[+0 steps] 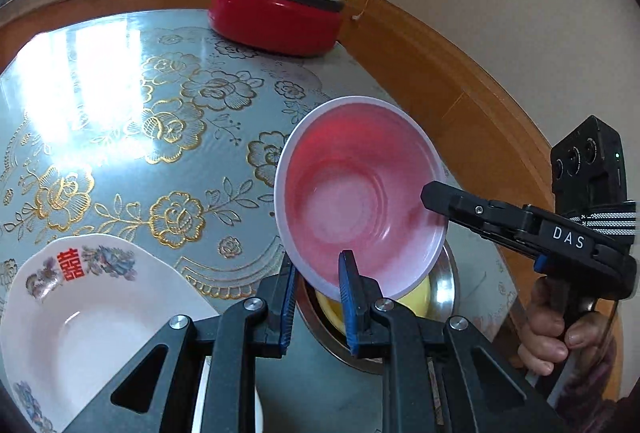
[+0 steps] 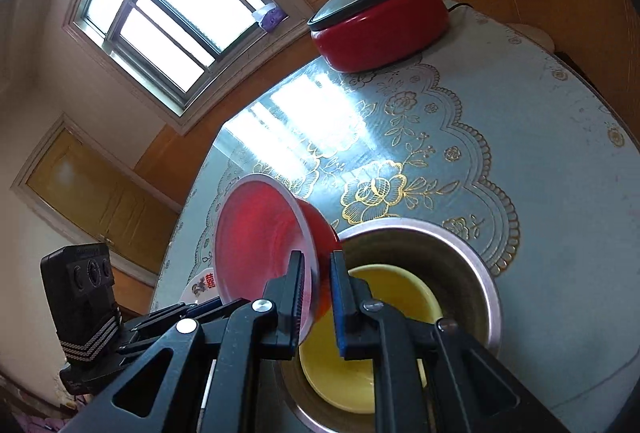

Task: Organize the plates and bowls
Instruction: 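Carry the red bowl with the left tool and lower it into the yellow bowl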

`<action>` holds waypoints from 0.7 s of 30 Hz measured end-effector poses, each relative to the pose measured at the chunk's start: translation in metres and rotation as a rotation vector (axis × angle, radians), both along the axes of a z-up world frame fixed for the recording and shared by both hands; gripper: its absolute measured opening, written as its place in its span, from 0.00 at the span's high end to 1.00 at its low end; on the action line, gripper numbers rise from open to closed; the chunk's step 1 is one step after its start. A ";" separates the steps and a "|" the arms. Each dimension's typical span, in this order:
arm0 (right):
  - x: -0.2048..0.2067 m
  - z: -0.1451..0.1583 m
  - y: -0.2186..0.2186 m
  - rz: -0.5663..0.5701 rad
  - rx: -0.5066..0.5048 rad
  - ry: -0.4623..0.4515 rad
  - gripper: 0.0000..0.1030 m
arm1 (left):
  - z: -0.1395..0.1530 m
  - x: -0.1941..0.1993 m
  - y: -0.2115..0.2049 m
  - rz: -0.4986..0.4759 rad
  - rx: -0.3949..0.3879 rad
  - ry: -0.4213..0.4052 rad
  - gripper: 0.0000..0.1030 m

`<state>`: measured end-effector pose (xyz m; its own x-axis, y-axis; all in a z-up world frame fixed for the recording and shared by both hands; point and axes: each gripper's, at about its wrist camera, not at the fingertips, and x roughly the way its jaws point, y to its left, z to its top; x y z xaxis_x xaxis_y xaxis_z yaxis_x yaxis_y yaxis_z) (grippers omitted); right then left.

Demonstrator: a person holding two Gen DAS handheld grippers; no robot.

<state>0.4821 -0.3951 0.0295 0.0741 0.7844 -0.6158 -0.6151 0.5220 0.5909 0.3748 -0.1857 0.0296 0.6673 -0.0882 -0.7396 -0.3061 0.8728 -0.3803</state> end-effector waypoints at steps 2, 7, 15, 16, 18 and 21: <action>-0.004 -0.001 -0.009 -0.013 -0.002 0.000 0.87 | -0.001 0.001 -0.007 -0.021 0.011 0.006 0.81; -0.011 -0.007 -0.027 -0.056 -0.008 0.019 0.87 | -0.006 -0.004 -0.025 -0.068 0.008 0.021 0.81; -0.014 -0.026 -0.044 -0.105 -0.053 0.073 0.87 | -0.020 0.004 -0.030 -0.107 -0.043 0.065 0.81; -0.013 -0.029 -0.045 -0.110 -0.055 0.080 0.87 | -0.021 0.004 -0.031 -0.110 -0.047 0.069 0.81; -0.013 -0.034 -0.048 -0.115 -0.057 0.102 0.83 | -0.023 0.004 -0.032 -0.115 -0.051 0.073 0.81; -0.013 -0.042 -0.048 -0.122 -0.075 0.121 0.82 | -0.026 0.004 -0.034 -0.113 -0.055 0.087 0.81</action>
